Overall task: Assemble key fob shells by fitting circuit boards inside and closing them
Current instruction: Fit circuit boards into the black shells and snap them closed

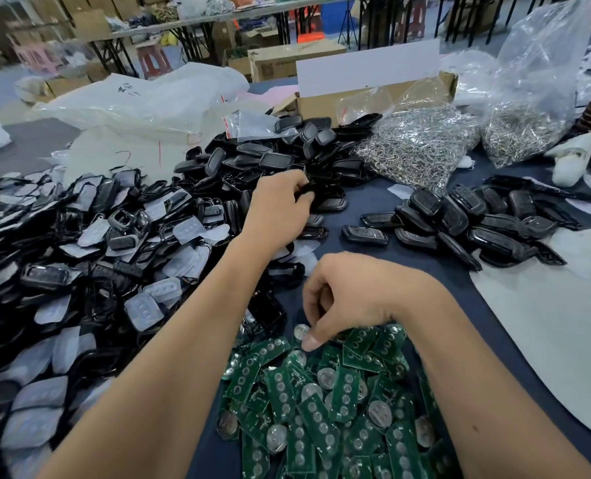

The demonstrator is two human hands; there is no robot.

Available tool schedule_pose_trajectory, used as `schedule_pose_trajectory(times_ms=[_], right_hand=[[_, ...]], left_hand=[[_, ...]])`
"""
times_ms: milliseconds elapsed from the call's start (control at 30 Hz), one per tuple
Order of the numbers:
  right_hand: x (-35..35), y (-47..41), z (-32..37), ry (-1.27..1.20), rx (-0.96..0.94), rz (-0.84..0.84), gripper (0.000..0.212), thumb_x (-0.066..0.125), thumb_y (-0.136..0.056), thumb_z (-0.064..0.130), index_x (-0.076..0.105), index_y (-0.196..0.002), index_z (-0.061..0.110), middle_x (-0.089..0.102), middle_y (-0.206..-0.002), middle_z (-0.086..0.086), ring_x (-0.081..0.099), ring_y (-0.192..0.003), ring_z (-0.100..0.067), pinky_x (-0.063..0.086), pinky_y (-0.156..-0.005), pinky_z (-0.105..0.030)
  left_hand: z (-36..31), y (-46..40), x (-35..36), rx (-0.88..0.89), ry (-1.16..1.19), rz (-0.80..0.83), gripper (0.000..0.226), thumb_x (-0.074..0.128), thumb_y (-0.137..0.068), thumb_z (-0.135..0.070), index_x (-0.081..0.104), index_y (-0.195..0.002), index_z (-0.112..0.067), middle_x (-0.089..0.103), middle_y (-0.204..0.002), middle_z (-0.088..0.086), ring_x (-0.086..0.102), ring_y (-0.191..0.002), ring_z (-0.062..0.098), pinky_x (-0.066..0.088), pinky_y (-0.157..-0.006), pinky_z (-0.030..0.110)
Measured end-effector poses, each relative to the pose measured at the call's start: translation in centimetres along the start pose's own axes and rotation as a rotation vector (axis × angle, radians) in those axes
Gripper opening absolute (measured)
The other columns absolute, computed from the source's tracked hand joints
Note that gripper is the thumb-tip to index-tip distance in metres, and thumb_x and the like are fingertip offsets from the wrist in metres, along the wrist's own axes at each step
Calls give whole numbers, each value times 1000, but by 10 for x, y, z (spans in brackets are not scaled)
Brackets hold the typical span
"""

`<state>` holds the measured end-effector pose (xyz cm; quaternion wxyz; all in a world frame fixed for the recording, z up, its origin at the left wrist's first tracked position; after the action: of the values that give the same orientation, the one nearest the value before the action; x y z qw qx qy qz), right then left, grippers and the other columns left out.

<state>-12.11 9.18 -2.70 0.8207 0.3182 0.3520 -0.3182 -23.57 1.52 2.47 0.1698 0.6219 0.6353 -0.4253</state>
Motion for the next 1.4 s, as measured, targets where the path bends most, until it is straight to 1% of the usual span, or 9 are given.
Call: schedule_pose_trajectory(times_ms=[200,333,533,633,767,867,967,1200,1400], right_hand=[[8,-8,15,-4,-67,-22,34,93,-72,45,72,-94,30,68,-88,5,56,-63,-4,41,-52,-15],[12,-10,16,-65,-102,-4,22,92,-77,36,76,-90,26,70,-86,5,56,-62,-2,42,-53,-14],[6,-8,9,-254,-148,-6,16,86,-86,29,71,-89,24,69,-77,8,58,-64,-2,48,-63,-21],[-8,-11,5,-576,-196,-109,10,76,-95,13,66,-93,11,71,-78,-12,64,-69,-17,50,-62,-31],[-23,-19,-17,-944,-157,-441,10,68,-97,1,71,-100,10,66,-67,-4,57,-55,-13,44,-49,-20],[-25,-21,-24,-1115,-175,-566,14,69,-96,-1,77,-103,8,71,-73,-7,61,-64,-17,49,-56,-21],[-31,-16,-22,-1090,-240,-662,17,72,-93,-2,77,-107,8,73,-74,-9,61,-66,-21,50,-54,-23],[-39,-7,-27,-1061,-229,-838,16,67,-101,11,76,-95,23,62,-81,-3,63,-70,-13,49,-45,-25],[-42,-3,-39,-950,-146,-969,16,65,-102,12,78,-104,21,64,-66,1,56,-54,-15,45,-46,-25]], left_hand=[[22,29,-26,-193,378,-97,38,49,-93,3,66,-113,-24,70,-84,13,67,-47,20,52,-45,25],[48,56,-39,-340,483,-164,30,53,-96,-2,70,-107,-24,73,-85,13,65,-47,16,49,-45,24],[72,88,-44,-500,746,-134,29,57,-100,-2,67,-123,-15,68,-113,22,68,-61,13,54,-59,20],[73,100,-47,-479,753,-158,42,62,-96,6,64,-133,-15,68,-105,13,74,-68,16,60,-69,23],[76,112,-46,-487,840,-247,29,71,-91,7,65,-114,-10,74,-79,7,76,-67,22,63,-70,29],[68,115,-37,-458,862,-226,19,71,-90,8,70,-100,-7,77,-79,6,76,-67,21,61,-68,25],[61,116,-33,-442,853,-203,19,71,-90,8,74,-103,-6,76,-96,18,77,-73,24,62,-71,26],[62,118,-28,-453,837,-192,12,74,-91,2,71,-98,-7,78,-95,18,78,-73,32,66,-74,35],[67,117,-22,-511,876,-183,28,53,-100,7,76,-103,-10,76,-103,16,79,-80,27,64,-78,29]])
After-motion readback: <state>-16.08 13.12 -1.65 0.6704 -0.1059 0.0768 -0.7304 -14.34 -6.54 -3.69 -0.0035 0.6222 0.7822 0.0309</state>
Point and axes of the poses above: each hand's wrist, its own y-axis away from the middle knuckle, its own x-axis out of the palm, z = x × y, the point moved 10 cm from there along -y, towards the middle knuckle
